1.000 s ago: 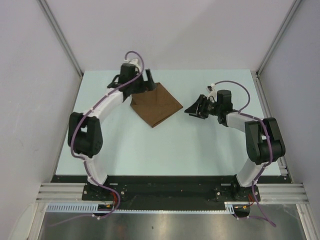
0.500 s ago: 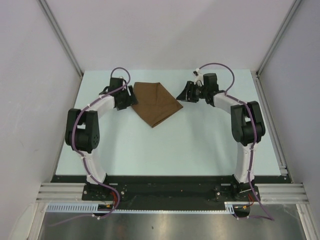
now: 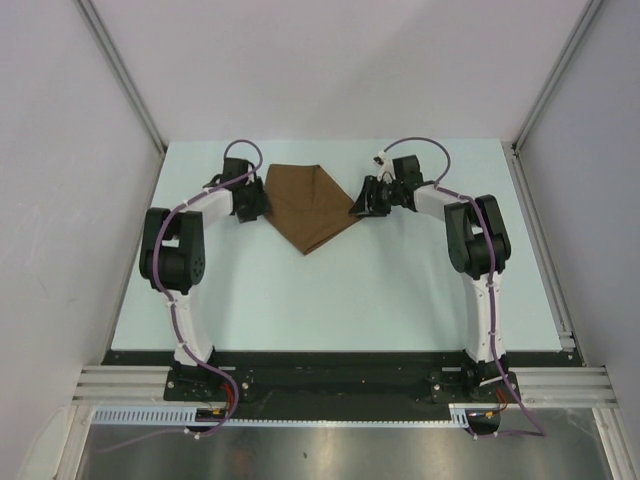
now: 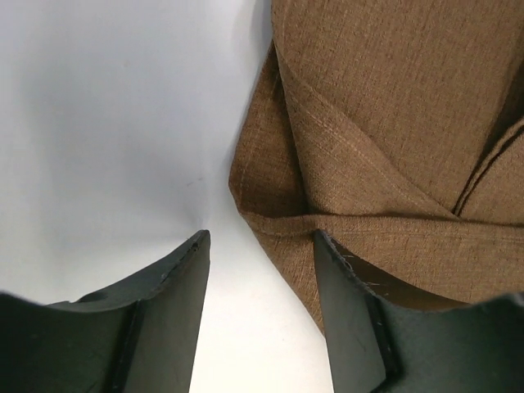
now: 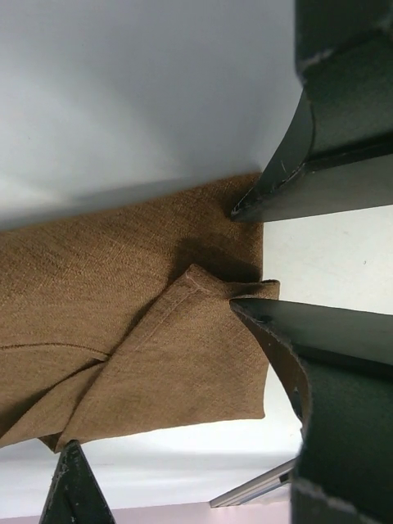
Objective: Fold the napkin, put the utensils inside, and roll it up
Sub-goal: Fold the napkin
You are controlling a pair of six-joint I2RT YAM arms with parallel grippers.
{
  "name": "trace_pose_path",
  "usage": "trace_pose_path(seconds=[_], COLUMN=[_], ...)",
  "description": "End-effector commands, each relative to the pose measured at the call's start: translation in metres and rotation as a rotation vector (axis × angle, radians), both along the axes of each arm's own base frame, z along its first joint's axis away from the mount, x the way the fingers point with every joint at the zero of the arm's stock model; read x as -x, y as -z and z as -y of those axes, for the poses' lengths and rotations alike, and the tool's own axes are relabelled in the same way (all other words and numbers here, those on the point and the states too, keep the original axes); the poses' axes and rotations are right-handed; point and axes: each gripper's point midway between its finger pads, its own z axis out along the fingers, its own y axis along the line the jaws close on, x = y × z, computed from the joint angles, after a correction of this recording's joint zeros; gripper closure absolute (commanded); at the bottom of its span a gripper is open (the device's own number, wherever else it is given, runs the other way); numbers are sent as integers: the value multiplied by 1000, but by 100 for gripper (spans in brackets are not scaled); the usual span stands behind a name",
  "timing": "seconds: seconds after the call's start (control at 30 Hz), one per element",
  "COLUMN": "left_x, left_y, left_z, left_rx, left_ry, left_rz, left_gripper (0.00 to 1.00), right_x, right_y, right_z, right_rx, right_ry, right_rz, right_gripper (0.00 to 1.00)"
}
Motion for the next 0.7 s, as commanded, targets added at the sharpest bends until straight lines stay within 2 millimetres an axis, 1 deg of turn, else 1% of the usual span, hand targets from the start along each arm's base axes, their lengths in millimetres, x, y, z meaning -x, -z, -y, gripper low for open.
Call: trace_pose_path(seconds=[0.0, 0.17, 0.33, 0.47, 0.57, 0.67], left_x=[-20, -21, -22, -24, -25, -25], left_y=[-14, -14, -9, -10, -11, -14], left_z=[-8, -9, -13, -10, -8, -8], left_rx=[-17, -18, -21, -3, 7, 7], left_ry=[-38, -44, -57, -52, -46, -45], left_rz=[62, 71, 62, 73, 78, 86], left_gripper=[43, 44, 46, 47, 48, 48], right_x=[-9, -12, -17, -23, -24, -23], right_y=[-19, -20, -18, -21, -20, -23], right_z=[-8, -11, -15, -17, -20, -23], right_rx=[-10, -16, -25, -38, -55, -78], right_ry=[-21, -23, -24, -19, -25, -34], right_rz=[59, 65, 65, 73, 63, 66], right_gripper=[53, 53, 53, 53, 55, 60])
